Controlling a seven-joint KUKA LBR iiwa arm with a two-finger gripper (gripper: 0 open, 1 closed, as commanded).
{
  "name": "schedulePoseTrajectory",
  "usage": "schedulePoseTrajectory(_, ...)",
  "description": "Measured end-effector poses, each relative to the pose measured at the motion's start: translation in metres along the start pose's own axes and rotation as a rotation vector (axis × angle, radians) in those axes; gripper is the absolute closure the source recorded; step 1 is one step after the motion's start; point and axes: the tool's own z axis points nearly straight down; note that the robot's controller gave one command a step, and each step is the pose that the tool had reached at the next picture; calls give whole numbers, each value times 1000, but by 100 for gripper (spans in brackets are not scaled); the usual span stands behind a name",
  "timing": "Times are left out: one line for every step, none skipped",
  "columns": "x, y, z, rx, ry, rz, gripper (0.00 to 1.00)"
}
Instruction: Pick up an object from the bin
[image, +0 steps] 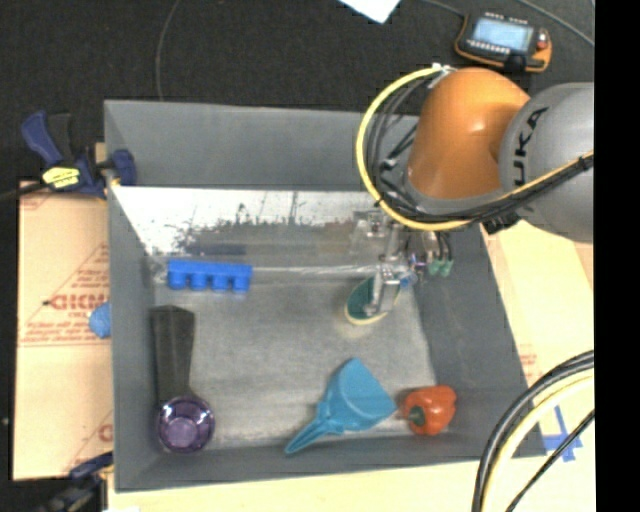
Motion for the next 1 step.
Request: schedulePoseTrajectory(-2,0,-4,1,-8,-1,0)
